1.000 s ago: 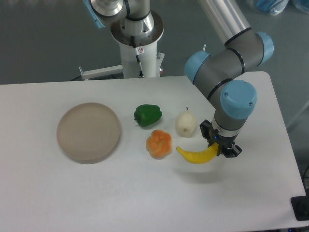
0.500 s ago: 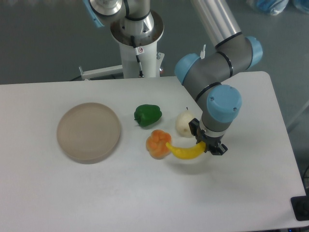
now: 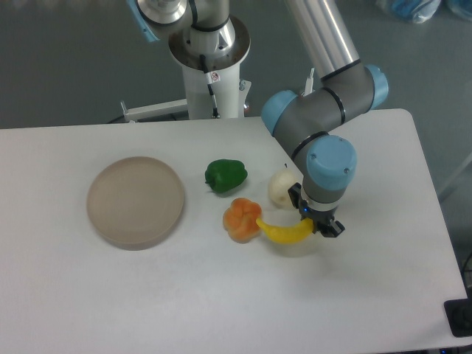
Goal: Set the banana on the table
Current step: 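Set the banana down on the table and open the gripper, then raise the open gripper up and away from the banana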
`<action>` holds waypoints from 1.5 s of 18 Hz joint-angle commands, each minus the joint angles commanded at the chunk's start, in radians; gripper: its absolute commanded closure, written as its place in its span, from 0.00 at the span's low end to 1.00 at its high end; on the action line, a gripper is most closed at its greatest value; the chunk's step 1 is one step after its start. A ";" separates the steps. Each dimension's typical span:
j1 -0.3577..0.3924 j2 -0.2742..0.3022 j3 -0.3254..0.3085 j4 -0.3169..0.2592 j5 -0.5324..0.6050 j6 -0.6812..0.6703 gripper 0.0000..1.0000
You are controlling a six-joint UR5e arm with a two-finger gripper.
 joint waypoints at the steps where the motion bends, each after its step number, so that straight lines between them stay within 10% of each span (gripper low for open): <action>1: 0.000 -0.008 0.003 0.000 0.000 0.000 0.88; 10: 0.003 -0.049 0.020 0.023 -0.006 -0.005 0.76; 14: 0.002 -0.078 0.057 0.026 -0.014 -0.002 0.05; 15: 0.002 -0.078 0.058 0.026 -0.015 -0.003 0.00; 22: 0.006 -0.051 0.087 0.005 -0.012 0.005 0.00; 27: 0.025 -0.031 0.199 -0.162 -0.012 0.014 0.00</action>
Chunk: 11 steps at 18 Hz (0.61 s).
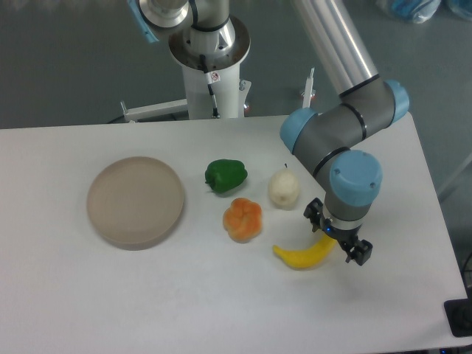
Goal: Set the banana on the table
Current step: 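Raise the open gripper up and away from the banana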
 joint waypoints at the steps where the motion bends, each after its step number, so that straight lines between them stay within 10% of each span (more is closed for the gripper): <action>1: 0.000 0.000 0.038 -0.040 -0.003 0.006 0.00; 11: 0.026 0.006 0.131 -0.090 -0.110 0.011 0.00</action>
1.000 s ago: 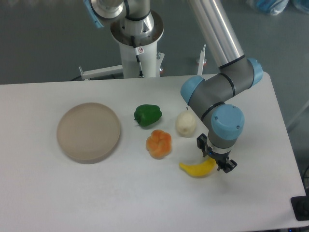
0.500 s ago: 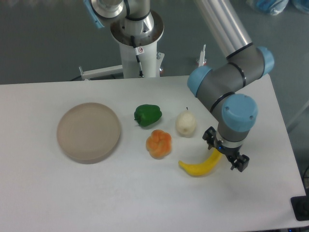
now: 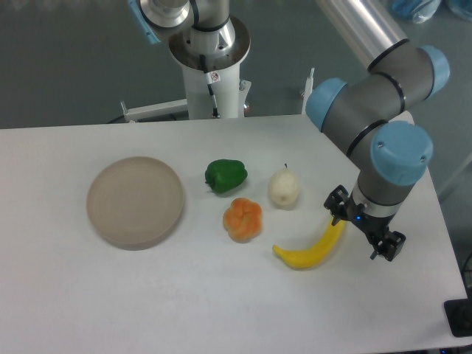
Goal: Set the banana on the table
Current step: 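Raise the open gripper up and away from the banana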
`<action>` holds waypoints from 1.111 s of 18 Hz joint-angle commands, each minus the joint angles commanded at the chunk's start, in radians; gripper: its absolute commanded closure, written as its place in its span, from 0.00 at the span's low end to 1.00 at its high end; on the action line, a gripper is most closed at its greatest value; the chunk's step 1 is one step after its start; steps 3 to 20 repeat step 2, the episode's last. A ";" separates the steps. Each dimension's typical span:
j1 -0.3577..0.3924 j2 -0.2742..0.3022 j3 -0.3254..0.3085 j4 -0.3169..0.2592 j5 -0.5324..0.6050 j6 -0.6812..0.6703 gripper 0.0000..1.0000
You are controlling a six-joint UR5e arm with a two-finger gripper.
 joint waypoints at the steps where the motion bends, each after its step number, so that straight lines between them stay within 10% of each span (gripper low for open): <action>1: 0.000 0.000 -0.003 0.000 0.000 0.000 0.00; 20: 0.000 0.000 -0.009 0.000 0.003 0.000 0.00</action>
